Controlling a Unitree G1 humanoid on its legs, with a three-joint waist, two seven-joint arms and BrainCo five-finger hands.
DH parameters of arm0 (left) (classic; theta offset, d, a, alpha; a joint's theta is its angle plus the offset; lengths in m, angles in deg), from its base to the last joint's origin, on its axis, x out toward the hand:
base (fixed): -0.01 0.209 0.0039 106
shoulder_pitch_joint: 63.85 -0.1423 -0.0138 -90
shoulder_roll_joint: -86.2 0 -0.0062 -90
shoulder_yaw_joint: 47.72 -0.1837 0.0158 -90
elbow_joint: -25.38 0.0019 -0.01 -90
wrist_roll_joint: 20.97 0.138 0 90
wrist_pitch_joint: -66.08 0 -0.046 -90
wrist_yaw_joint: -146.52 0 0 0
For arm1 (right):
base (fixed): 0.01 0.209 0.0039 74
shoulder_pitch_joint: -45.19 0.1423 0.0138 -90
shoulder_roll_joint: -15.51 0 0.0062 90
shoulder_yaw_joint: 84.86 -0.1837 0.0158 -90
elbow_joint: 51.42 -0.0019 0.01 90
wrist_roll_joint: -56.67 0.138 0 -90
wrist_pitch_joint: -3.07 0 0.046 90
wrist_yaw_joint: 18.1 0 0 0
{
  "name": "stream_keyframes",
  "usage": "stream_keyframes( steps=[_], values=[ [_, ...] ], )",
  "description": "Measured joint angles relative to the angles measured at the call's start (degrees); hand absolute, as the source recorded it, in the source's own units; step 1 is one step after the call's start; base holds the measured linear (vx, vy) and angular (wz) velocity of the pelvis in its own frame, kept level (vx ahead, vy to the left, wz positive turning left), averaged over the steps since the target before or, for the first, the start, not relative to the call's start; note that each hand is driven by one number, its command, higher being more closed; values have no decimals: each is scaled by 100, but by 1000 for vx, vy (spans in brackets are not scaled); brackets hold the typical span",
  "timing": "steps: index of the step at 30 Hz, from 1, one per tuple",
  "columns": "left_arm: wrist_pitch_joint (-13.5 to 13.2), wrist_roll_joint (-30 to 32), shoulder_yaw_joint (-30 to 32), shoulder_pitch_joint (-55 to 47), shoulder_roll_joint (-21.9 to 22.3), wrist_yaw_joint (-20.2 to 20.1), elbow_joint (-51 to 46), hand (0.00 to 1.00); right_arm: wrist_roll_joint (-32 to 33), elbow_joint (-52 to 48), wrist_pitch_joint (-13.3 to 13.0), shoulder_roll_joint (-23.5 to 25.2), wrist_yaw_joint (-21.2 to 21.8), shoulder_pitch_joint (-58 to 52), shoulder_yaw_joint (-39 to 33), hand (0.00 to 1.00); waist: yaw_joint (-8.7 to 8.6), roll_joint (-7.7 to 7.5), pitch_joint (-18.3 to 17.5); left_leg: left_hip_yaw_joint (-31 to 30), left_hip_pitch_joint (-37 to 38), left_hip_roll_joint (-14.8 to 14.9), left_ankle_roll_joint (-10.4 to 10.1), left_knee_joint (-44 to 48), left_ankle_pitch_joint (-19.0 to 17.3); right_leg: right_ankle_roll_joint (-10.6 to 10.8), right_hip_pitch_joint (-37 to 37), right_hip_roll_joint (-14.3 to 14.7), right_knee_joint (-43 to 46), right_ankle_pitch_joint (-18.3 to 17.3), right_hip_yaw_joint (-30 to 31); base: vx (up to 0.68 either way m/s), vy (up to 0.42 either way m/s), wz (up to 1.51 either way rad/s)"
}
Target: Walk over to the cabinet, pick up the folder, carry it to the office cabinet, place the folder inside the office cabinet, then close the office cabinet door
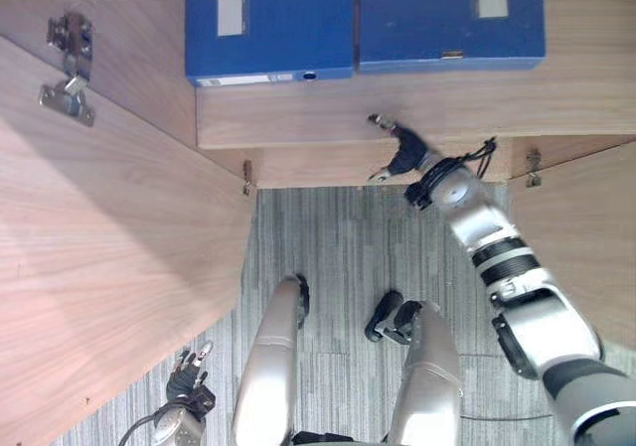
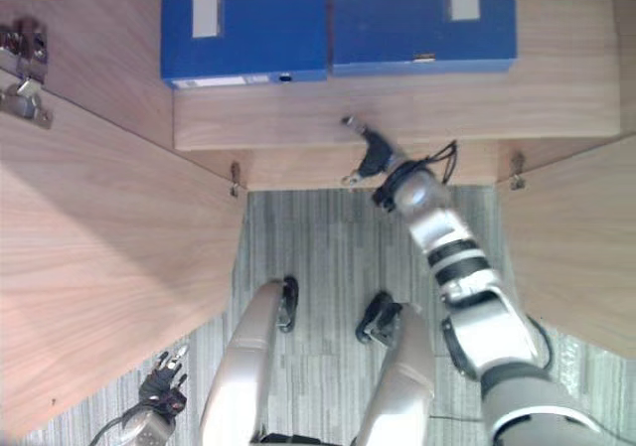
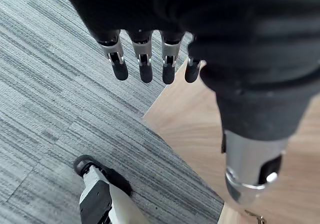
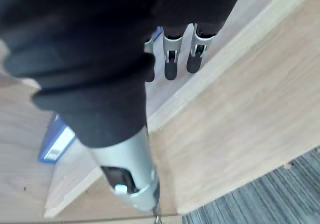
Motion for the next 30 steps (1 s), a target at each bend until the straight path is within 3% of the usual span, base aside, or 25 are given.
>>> stream_keyframes(
  steps=[2,4,7,9,13,18,19,22,26,29,30],
  values=[
    [-25,34,-90,5,-27,-3,59,0,89,295,115,159,255,-387,386,0,13,-114,-29,34,295,17,-12,-409,157,8,305,82,-432,167,-69,52,23,-10],
    [-56,156,-126,15,-35,-4,187,0,140,1122,365,676,480,-1317,738,0,67,-240,-19,148,953,44,-25,-1176,426,10,962,183,-1192,437,-252,103,-10,0],
    [-64,409,-39,4,-37,1,553,0,611,1504,429,1219,407,-2294,551,0,22,-286,-26,392,1848,126,-43,-2022,676,-5,1719,354,-2022,839,-408,130,-15,-29],
    [-82,568,106,67,-41,6,716,0,979,1638,407,1584,128,-2646,-320,0,-33,-361,-97,582,2381,195,-85,-2569,866,-21,2189,521,-2594,1084,-501,128,-50,-43],
    [-119,916,466,137,67,99,850,0,1530,2184,294,2159,-623,-3469,-2050,0,-265,-550,-819,628,3227,219,-229,-3805,1378,-24,3034,874,-3875,1542,-716,96,-83,-3],
    [-117,1375,600,145,459,296,1171,0,1667,2602,278,2460,-932,-4688,-3566,0,-326,-535,-1638,683,4109,215,-344,-4783,1700,11,3842,1108,-4732,1759,-851,94,-60,1],
    [-126,1532,591,145,481,348,1180,0,1679,2593,264,2507,-988,-4855,-3854,0,-407,-534,-1716,772,4300,217,-363,-4917,1754,10,3948,1124,-4771,1761,-820,55,-11,-16],
    [-128,1794,468,136,490,461,1317,0,1706,2646,269,2560,-1145,-4948,-4407,0,-558,-506,-1907,828,4596,190,-368,-5132,1828,17,4167,1140,-4860,1769,-789,-3,4,-8],
    [-122,2272,169,104,415,665,1480,0,1894,2693,260,2671,-1435,-5001,-4750,0,-576,-492,-2155,1058,4757,192,-360,-5211,1842,-12,4305,1256,-5243,2017,-495,-51,18,-33],
    [-115,2497,-100,63,308,702,1572,0,1892,2711,260,2686,-1571,-4960,-4750,0,-576,-467,-2122,1215,4697,274,-344,-4550,1587,-52,4410,1300,-5267,2051,-199,-98,22,-46],
    [-126,2498,-92,63,304,718,1529,0,1891,2748,264,2688,-1621,-4923,-4749,0,-565,-424,-2058,1224,4474,394,-326,-3633,1367,-121,4454,1316,-5159,1926,-51,-153,24,-60]
  ],
)
